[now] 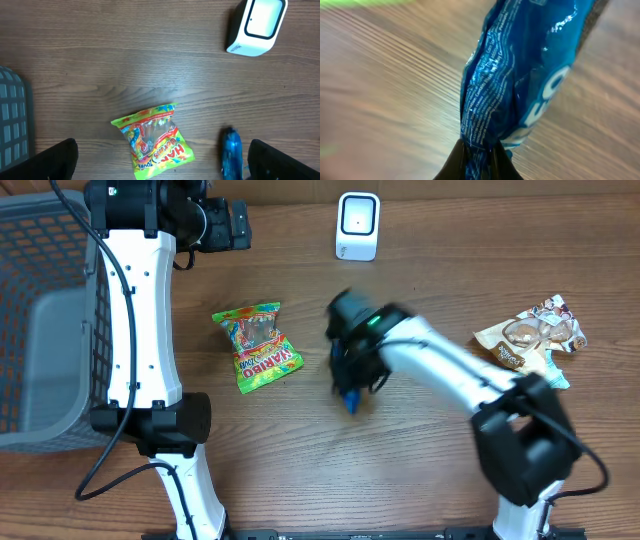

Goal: Scan the item barcode
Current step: 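Lift the Oreo pack and carry it up to the scanner, then hold the Oreo pack barcode against the scanner with the right gripper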

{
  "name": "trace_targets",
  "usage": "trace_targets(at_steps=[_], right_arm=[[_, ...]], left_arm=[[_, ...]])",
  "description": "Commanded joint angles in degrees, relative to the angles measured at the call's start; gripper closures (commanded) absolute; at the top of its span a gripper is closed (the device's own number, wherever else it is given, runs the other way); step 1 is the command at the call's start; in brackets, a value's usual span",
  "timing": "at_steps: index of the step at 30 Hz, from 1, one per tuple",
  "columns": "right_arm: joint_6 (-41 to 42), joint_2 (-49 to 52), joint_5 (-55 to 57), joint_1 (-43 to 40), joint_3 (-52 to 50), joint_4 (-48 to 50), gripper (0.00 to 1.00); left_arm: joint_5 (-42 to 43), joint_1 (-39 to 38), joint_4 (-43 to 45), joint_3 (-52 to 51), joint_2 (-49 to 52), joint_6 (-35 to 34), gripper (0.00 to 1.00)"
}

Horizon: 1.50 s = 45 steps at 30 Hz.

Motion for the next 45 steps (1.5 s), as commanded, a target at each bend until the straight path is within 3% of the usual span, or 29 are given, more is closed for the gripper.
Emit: trace_targets(at_steps=[1,6,12,29,40,42,45], right_arm=[[-8.41,-4.70,-29.62,-7.96,2.64,1.27,0.96],[-23.41,-4.72,-56.65,-17.05,2.62,-0.48,0.96],[-31.45,-4.94,-72.65,-22.67,2.86,-0.35,0.96],[-19.19,-13.33,-72.67,-32.57,23.23,-1.01,0.96],[-19.23,-16.04,-71.97,-34.14,24.61,0.33,0.96],[-19.17,-15.98,-66.14,-33.57,24.61,0.07,0.96],[-16.04,-15.96,-47.71,-30.42,24.59,-0.59,0.96]], left_arm=[[-0.20,0.20,0.09,0.31,0.57,-0.15,0.00],[-0.20,0.20,0.09,0.31,0.55,-0.15,0.00],[-0.20,0.20,0.09,0.31,0.55,-0.15,0.00],[-0.20,0.20,0.09,0.31,0.57,-0.15,0.00],[-0.20,0.20,0.09,0.31,0.57,-0.15,0.00],[-0.20,0.20,0.09,0.31,0.55,-0.15,0.00],[-0.20,0.20,0.09,0.31,0.57,-0.15,0.00]])
